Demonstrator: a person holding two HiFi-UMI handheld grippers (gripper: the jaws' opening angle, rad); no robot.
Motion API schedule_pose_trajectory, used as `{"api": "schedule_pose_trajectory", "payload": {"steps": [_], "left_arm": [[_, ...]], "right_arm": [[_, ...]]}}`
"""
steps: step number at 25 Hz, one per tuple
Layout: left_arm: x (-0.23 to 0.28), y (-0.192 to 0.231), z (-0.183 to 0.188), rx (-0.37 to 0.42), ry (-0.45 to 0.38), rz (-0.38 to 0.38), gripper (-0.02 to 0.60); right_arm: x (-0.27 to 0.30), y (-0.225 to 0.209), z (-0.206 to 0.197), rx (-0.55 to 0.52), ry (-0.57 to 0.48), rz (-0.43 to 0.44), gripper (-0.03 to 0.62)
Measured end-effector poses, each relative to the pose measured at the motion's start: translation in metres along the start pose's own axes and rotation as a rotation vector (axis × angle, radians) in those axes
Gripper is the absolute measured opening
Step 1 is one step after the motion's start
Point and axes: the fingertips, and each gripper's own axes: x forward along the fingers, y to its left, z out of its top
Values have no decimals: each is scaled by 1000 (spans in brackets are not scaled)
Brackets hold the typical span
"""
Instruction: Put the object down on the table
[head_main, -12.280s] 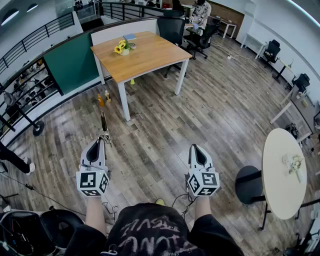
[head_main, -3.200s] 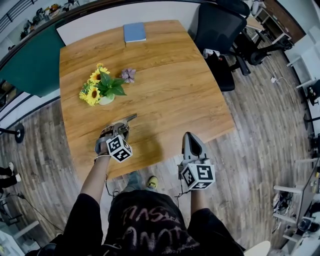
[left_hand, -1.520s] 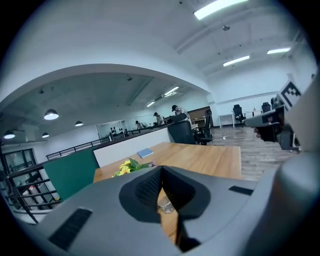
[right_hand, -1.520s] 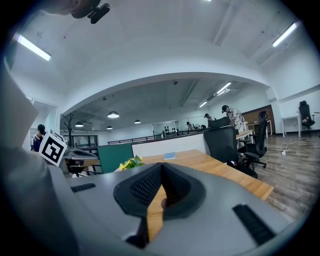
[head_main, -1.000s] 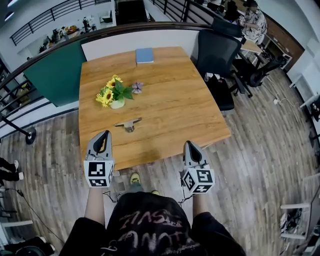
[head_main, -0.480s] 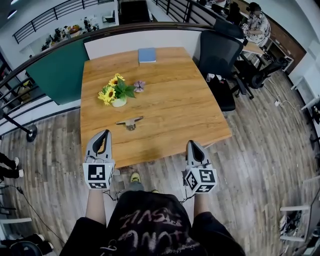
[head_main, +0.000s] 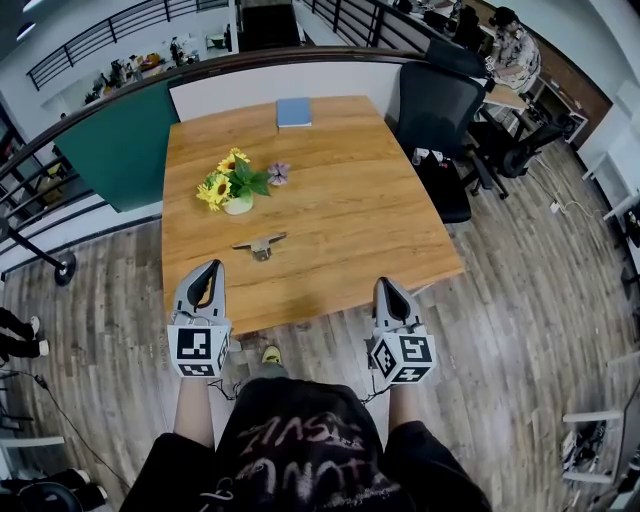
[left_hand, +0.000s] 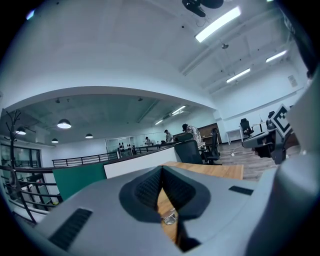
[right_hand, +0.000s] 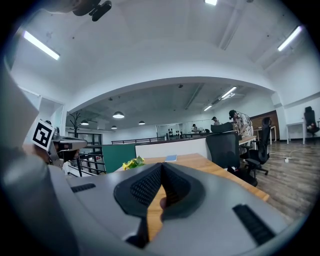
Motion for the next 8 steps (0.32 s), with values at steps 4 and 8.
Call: {"api": "schedule_pose_trajectory", "payload": {"steps": [4,8], "left_arm": [[-3,-1,-3,-17,5,-2,12],[-6,-6,-4,-22,1,-4,12]], "right_arm": [[-2,0,0,-7,1,2,5],[-6,-2,1,-7,-3,3,5]]}}
